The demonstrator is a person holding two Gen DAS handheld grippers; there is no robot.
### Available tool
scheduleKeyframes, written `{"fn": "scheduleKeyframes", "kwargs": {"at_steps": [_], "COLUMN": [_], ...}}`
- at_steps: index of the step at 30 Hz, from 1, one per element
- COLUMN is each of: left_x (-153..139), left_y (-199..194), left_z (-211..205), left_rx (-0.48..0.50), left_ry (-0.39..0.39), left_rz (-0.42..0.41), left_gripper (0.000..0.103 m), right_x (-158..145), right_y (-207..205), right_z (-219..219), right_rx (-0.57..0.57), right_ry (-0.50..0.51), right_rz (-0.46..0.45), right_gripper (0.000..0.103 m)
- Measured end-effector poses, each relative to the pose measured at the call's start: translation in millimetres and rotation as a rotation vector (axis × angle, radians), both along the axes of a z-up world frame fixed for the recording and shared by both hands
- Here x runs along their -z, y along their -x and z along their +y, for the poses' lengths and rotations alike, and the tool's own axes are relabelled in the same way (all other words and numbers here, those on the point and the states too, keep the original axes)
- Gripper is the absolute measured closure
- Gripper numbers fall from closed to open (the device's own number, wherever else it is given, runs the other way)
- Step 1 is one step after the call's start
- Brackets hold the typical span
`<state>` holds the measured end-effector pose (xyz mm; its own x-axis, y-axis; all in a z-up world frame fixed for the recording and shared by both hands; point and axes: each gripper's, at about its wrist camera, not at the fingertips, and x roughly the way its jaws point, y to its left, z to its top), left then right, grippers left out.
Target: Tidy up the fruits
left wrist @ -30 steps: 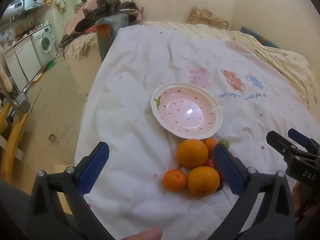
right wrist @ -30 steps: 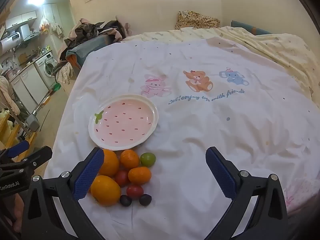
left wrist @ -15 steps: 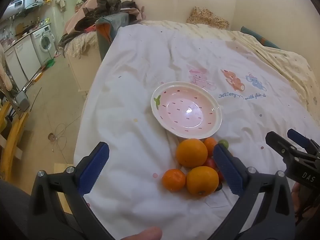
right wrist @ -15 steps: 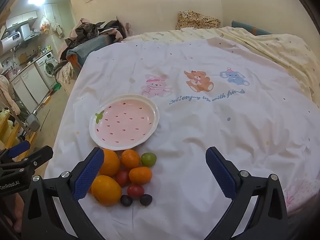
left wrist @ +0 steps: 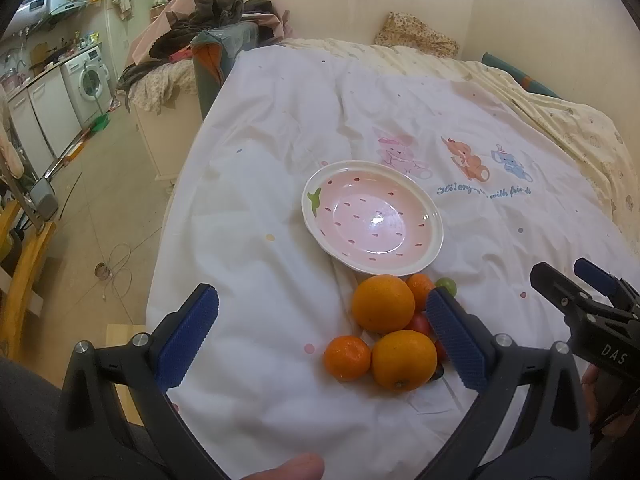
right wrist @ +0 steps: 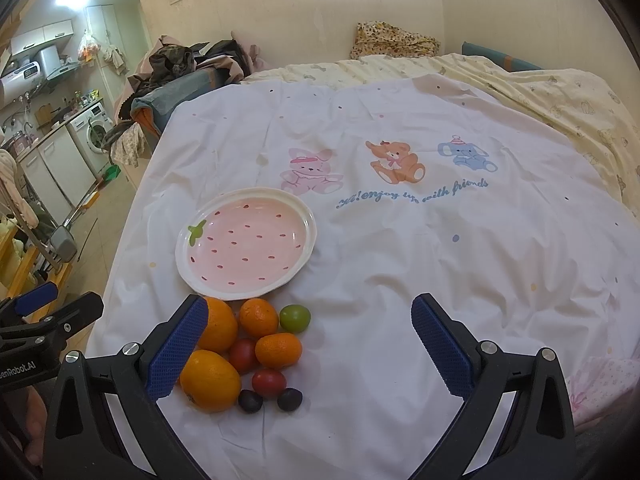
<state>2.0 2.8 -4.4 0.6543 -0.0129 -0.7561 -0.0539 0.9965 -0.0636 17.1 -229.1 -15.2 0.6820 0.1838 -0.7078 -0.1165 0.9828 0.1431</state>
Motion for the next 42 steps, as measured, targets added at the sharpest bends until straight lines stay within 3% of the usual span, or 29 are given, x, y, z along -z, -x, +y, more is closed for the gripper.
{"fn": "scheduleKeyframes", "kwargs": {"at_steps": [42], "left_x": [-3.4], "left_y": [2.1], "left_z": [-1.1], "left_rx": [0.005], "left_ry": [-0.009], "left_rz": [-0.011], "left_gripper": [0.0], "right_x": [2.1], "right_y": [-0.7], "right_z": [-1.4], "right_rx": [-0.007], "right_ry": [0.004], "right_rz": [0.008], "right_gripper": [0.0]}}
